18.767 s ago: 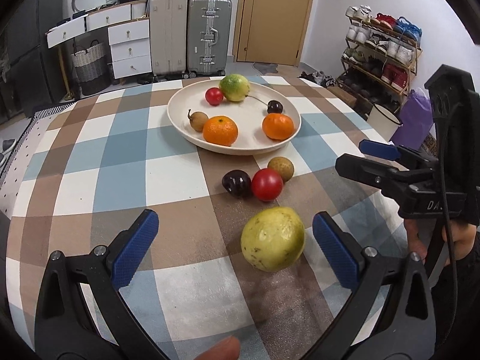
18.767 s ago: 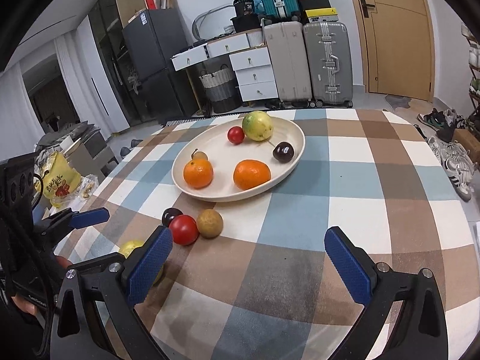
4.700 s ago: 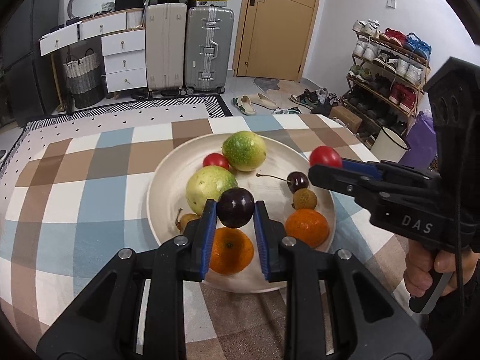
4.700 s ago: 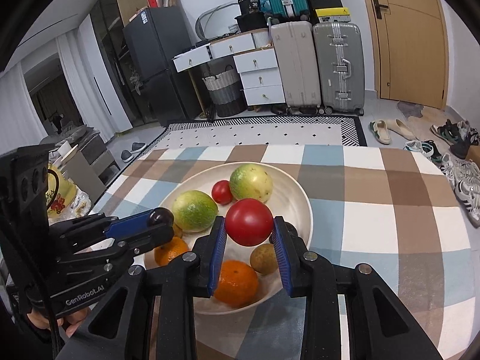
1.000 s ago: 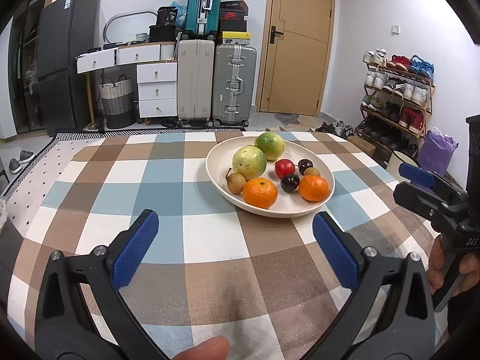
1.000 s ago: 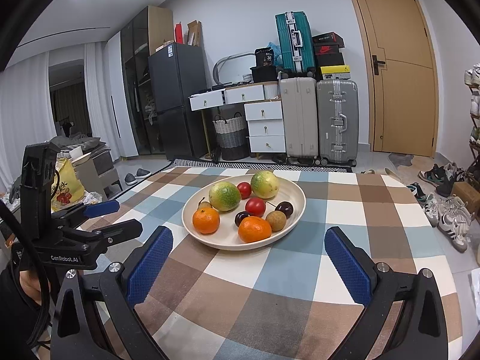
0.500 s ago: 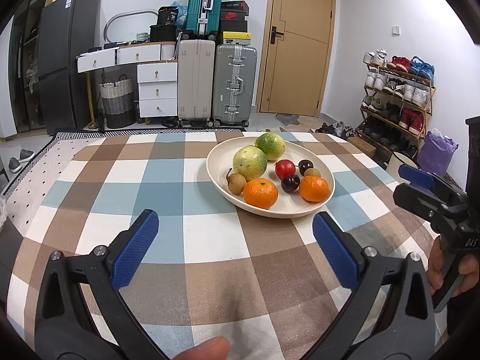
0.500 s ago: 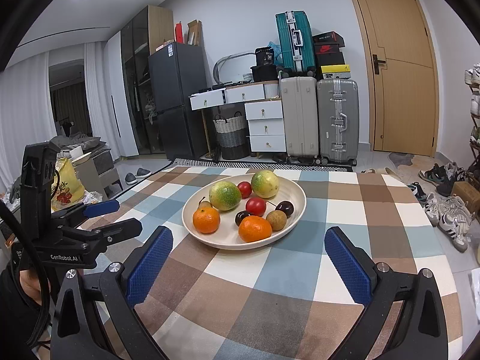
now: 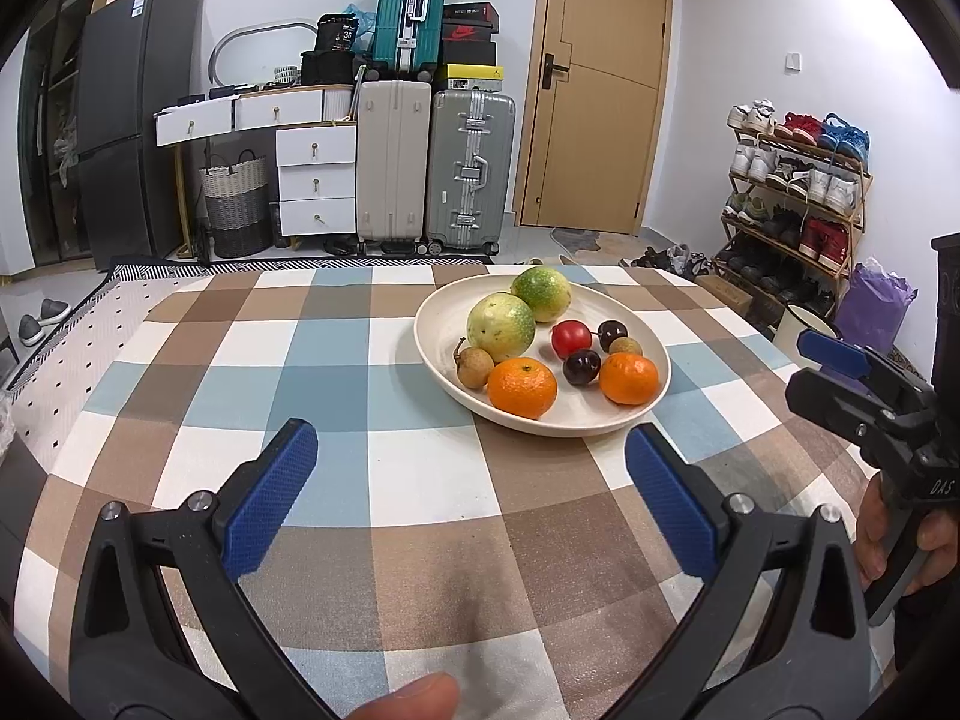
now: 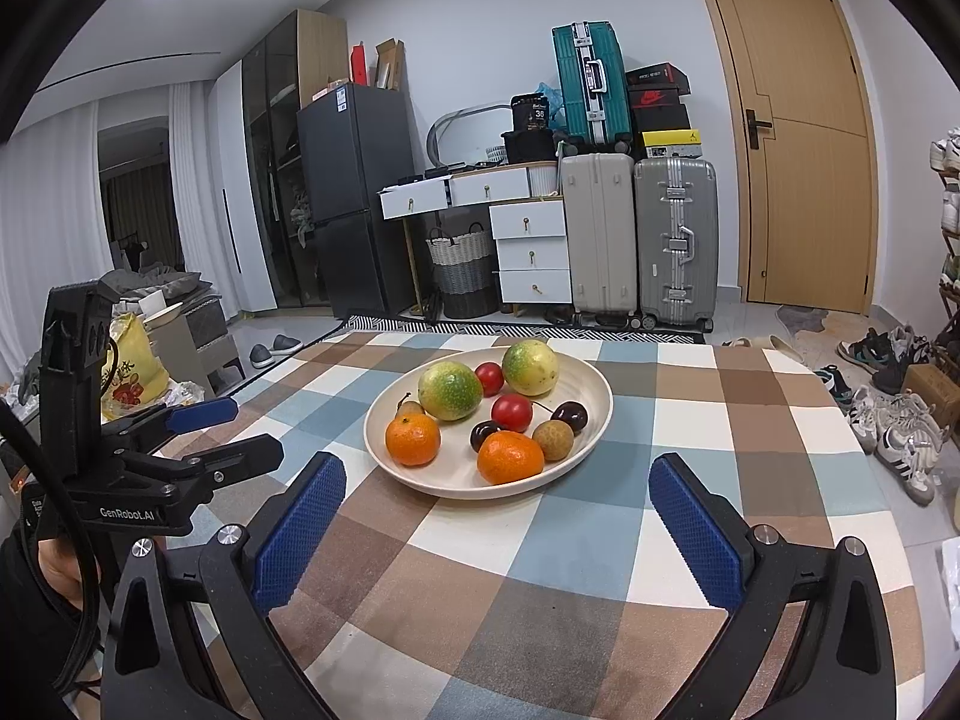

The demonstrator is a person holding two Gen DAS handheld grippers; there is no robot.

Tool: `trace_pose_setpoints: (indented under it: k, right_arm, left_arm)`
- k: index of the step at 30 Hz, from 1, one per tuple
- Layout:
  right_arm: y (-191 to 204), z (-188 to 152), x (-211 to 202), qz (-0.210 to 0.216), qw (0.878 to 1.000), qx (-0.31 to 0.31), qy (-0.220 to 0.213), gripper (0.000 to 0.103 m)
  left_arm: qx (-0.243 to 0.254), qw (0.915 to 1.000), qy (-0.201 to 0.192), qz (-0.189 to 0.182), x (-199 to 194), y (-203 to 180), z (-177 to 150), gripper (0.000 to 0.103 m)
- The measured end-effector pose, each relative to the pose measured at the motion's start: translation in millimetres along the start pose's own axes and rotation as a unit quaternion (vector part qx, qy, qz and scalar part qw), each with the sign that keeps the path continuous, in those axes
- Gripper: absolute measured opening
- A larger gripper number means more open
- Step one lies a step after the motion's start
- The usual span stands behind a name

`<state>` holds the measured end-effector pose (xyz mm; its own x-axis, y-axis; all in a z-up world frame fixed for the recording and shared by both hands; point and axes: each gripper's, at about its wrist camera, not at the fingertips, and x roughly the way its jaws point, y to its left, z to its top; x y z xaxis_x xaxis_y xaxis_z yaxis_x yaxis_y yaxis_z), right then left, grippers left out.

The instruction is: Organize fruits

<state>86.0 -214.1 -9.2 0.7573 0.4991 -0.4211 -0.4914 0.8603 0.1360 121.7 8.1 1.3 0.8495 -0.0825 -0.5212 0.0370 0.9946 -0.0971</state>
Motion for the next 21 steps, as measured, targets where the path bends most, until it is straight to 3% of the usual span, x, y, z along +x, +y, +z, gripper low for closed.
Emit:
trace_pose_setpoints:
  k: [21]
  right_arm:
    - [2.2,-2.2,0.1,-0.002,1.000,-0.007,0.000,0.103]
  left_arm:
    - [-0.001,1.0000,-0.005,0.004,3.1,-1.0,1.5,0.102]
